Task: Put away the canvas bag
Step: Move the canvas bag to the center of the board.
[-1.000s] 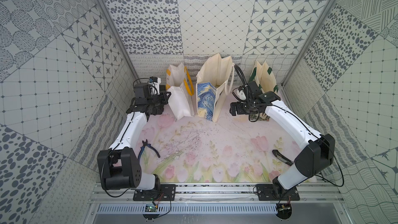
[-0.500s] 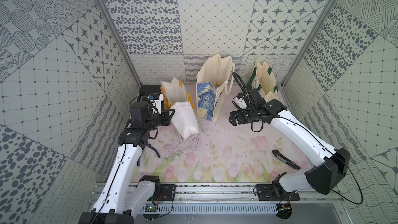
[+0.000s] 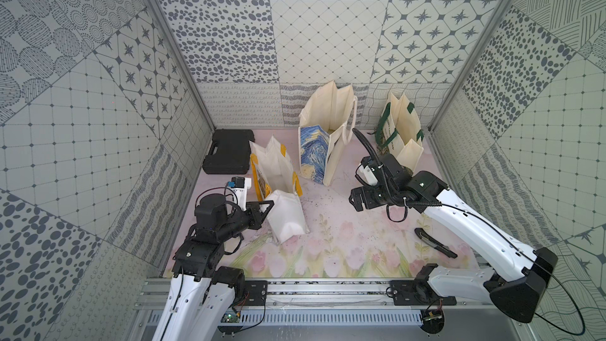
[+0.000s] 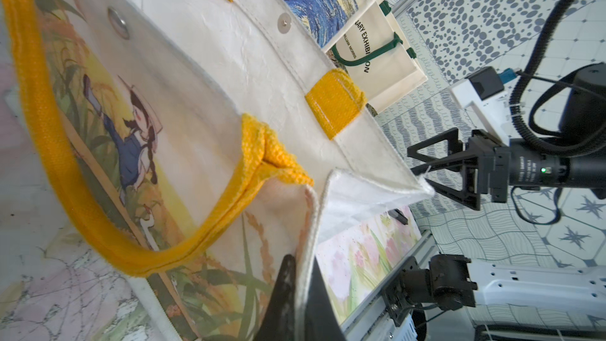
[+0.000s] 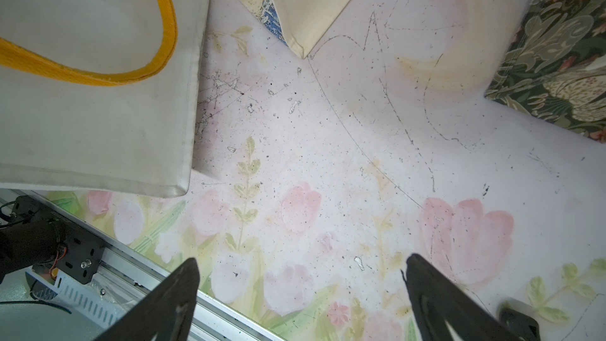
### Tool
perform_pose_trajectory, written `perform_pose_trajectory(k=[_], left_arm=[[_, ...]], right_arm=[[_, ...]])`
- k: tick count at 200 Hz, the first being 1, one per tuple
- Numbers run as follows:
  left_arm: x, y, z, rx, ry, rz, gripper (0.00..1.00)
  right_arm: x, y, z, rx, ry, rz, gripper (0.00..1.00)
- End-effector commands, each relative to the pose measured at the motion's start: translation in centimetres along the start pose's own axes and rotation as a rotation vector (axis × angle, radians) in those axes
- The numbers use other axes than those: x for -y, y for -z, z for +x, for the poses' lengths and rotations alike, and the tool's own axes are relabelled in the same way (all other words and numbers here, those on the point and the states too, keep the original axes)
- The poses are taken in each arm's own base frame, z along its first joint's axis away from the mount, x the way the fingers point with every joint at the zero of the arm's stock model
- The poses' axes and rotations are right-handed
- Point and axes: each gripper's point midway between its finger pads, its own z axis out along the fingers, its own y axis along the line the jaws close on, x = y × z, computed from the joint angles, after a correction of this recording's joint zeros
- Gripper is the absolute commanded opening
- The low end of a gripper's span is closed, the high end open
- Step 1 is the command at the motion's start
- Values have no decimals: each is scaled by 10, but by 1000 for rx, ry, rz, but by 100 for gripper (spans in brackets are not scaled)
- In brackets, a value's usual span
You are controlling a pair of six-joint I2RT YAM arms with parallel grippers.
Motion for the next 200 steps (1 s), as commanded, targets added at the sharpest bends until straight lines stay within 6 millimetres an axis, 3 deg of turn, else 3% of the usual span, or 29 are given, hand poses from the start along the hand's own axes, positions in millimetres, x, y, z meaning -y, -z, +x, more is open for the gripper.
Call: perform_pose_trajectory(k=[1, 34, 55, 86, 132, 163, 200], left_arm=[[33, 3, 7, -85, 127, 143, 0], [41, 3, 19, -118, 175, 174, 0], [43, -7, 36, -163, 247, 207, 0], [60, -21, 51, -174, 219, 255, 0], [117, -59, 70, -225, 123, 368, 0], [159, -89, 83, -271, 38, 401, 0], [179, -108, 85, -275, 22, 426, 0]], right_arm=[[2, 7, -1, 33, -16, 12, 99], [7, 12, -2, 33, 7, 43, 99], [13, 15, 0, 25, 33, 76, 99], [19, 20, 1, 21, 47, 110, 99], [25, 23, 0, 29, 39, 139, 99], [37, 37, -9, 72, 22, 178, 99], [46, 52, -14, 82, 21, 180, 99]])
